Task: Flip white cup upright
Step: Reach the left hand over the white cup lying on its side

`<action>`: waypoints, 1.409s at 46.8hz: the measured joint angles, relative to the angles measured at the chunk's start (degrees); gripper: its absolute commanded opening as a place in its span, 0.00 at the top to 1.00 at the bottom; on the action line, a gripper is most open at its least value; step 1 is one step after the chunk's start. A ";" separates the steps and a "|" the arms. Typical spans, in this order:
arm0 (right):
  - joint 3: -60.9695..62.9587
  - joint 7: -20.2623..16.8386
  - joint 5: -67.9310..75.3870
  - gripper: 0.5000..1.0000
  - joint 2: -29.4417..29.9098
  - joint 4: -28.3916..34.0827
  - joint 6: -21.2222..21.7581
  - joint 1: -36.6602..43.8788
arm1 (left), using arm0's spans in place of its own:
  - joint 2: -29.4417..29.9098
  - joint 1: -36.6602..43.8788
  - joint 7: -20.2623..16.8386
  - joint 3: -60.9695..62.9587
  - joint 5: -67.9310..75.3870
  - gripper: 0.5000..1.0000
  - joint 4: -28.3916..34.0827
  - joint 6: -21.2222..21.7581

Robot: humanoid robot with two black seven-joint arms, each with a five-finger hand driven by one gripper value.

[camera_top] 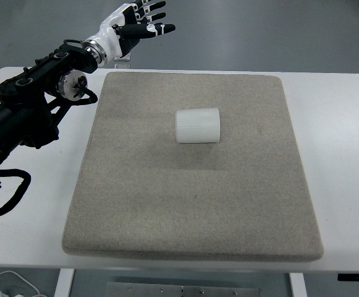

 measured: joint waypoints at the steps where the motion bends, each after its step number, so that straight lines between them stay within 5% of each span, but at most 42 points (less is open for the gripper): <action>1: 0.00 0.00 0.00 0.14 0.00 0.00 0.00 -0.01 | 0.01 -0.08 0.00 0.01 1.30 0.01 -0.29 -0.08; 19: 0.00 -0.01 0.00 0.14 0.00 0.01 0.00 -0.01 | 0.95 -1.51 1.50 6.45 15.58 0.01 -8.20 -2.93; 48: 0.00 0.00 0.00 0.14 0.00 0.02 0.00 -0.01 | 2.13 -2.53 18.85 12.26 32.01 0.02 -19.43 -5.02; 66: 0.00 0.00 0.00 0.14 0.00 0.01 0.00 0.01 | 0.21 -4.66 20.86 16.37 32.46 0.02 -19.47 -4.13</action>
